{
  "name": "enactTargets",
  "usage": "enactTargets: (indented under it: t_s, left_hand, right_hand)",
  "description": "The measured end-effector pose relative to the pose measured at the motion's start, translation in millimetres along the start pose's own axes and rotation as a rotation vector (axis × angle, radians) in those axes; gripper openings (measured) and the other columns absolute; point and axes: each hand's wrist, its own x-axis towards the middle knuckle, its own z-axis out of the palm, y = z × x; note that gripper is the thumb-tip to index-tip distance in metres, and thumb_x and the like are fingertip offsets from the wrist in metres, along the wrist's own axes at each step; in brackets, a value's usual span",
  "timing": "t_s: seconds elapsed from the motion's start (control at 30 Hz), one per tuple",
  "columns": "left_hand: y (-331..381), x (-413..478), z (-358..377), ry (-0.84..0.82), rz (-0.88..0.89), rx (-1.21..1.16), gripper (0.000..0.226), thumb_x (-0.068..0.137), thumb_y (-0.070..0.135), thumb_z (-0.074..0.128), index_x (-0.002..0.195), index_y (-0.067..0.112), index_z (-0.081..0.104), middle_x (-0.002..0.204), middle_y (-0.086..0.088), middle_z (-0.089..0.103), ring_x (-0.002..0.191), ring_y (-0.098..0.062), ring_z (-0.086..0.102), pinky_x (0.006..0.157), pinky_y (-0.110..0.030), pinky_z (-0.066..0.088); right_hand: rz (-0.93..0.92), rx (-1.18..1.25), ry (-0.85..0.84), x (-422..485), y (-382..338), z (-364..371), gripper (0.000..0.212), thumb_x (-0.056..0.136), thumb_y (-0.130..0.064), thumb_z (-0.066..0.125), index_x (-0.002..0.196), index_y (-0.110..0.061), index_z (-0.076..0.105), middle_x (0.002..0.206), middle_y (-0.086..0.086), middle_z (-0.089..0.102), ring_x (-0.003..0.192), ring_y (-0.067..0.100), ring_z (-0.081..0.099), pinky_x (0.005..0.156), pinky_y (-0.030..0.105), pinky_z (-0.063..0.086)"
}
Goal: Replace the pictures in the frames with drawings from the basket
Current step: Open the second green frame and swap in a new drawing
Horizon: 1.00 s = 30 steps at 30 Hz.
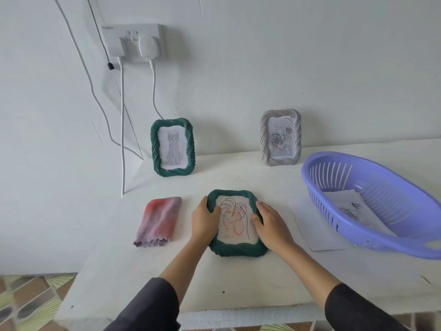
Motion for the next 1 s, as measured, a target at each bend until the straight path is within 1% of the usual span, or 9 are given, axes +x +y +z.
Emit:
enactTargets:
  t_s: [0.07, 0.13, 0.2, 0.57, 0.7, 0.77, 0.87, 0.93, 1.0]
  left_hand:
    - [-3.4, 0.1, 5.5, 0.010, 0.040, 0.068, 0.018, 0.090, 0.012, 0.046, 0.104, 0.009, 0.057, 0.097, -0.009, 0.063, 0.092, -0.029, 0.058, 0.064, -0.028, 0.044]
    - [-7.0, 0.9, 10.6, -0.008, 0.056, 0.200, 0.033, 0.092, 0.012, 0.043, 0.123, 0.008, 0.055, 0.129, -0.014, 0.053, 0.124, -0.032, 0.043, 0.097, -0.036, 0.039]
    - [-9.6, 0.3, 13.3, -0.005, 0.084, 0.264, 0.040, 0.093, 0.010, 0.041, 0.132, 0.006, 0.048, 0.140, -0.012, 0.044, 0.131, -0.030, 0.032, 0.109, -0.034, 0.026]
    - [-15.1, 5.5, 14.9, 0.013, 0.147, 0.252, 0.035, 0.089, 0.009, 0.042, 0.121, 0.005, 0.057, 0.127, -0.011, 0.057, 0.119, -0.029, 0.043, 0.103, -0.036, 0.036]
    - [-12.0, 3.6, 12.0, -0.012, 0.151, 0.249, 0.043, 0.093, 0.011, 0.042, 0.135, 0.007, 0.047, 0.140, -0.008, 0.047, 0.132, -0.026, 0.034, 0.109, -0.032, 0.027]
    - [-12.4, 5.3, 8.0, -0.006, 0.164, 0.232, 0.040, 0.093, 0.015, 0.044, 0.133, 0.008, 0.049, 0.137, -0.009, 0.049, 0.130, -0.028, 0.037, 0.105, -0.032, 0.031]
    - [-14.0, 12.8, -9.6, 0.185, 0.089, 0.229, 0.048, 0.091, 0.027, 0.051, 0.137, 0.013, 0.044, 0.139, -0.010, 0.045, 0.132, -0.028, 0.037, 0.108, -0.038, 0.031]
    - [-14.6, 21.6, -28.7, 0.348, -0.013, 0.336, 0.059, 0.086, 0.031, 0.057, 0.139, 0.016, 0.037, 0.144, -0.014, 0.038, 0.134, -0.032, 0.031, 0.111, -0.044, 0.027]
    - [-18.2, 30.1, -48.1, 0.352, -0.173, 0.475, 0.074, 0.079, 0.035, 0.062, 0.142, 0.018, 0.027, 0.148, -0.017, 0.026, 0.137, -0.037, 0.022, 0.114, -0.049, 0.017]
  right_hand:
    - [-0.011, -0.033, 0.021, 1.3, 1.7, 1.6, 0.050, 0.100, -0.024, 0.032, 0.146, -0.009, 0.021, 0.154, 0.004, 0.024, 0.142, 0.016, 0.022, 0.116, 0.026, 0.016]
    - [-0.012, -0.061, 0.022, 2.2, 4.0, 2.4, 0.050, 0.100, -0.024, 0.031, 0.146, -0.009, 0.021, 0.154, 0.004, 0.024, 0.142, 0.016, 0.021, 0.116, 0.027, 0.014]
    - [-0.012, -0.070, 0.023, 2.3, 5.4, 3.6, 0.050, 0.100, -0.025, 0.031, 0.146, -0.010, 0.021, 0.154, 0.003, 0.024, 0.143, 0.016, 0.021, 0.117, 0.028, 0.015]
    - [0.007, -0.106, 0.008, 2.6, 4.2, 4.7, 0.052, 0.100, -0.025, 0.028, 0.148, -0.013, 0.012, 0.157, 0.001, 0.013, 0.145, 0.015, 0.012, 0.118, 0.029, 0.010]
    - [0.005, -0.118, -0.021, 3.3, 4.5, 3.0, 0.053, 0.100, -0.025, 0.025, 0.149, -0.013, 0.009, 0.158, 0.000, 0.009, 0.146, 0.014, 0.009, 0.119, 0.028, 0.006]
    - [0.011, -0.118, -0.026, 2.7, 4.4, 3.1, 0.053, 0.100, -0.026, 0.025, 0.149, -0.014, 0.009, 0.158, -0.001, 0.009, 0.146, 0.013, 0.008, 0.119, 0.028, 0.006]
    - [0.014, -0.111, -0.028, 2.6, 3.7, 2.8, 0.052, 0.100, -0.026, 0.024, 0.149, -0.015, 0.010, 0.158, -0.001, 0.009, 0.146, 0.013, 0.009, 0.118, 0.028, 0.006]
    - [0.012, -0.109, -0.026, 3.1, 3.9, 2.6, 0.052, 0.100, -0.026, 0.025, 0.149, -0.015, 0.010, 0.158, -0.001, 0.010, 0.146, 0.013, 0.009, 0.118, 0.028, 0.006]
    - [0.015, -0.102, -0.026, 3.0, 4.2, 2.8, 0.052, 0.100, -0.026, 0.025, 0.149, -0.015, 0.011, 0.158, -0.001, 0.010, 0.146, 0.012, 0.009, 0.118, 0.028, 0.006]
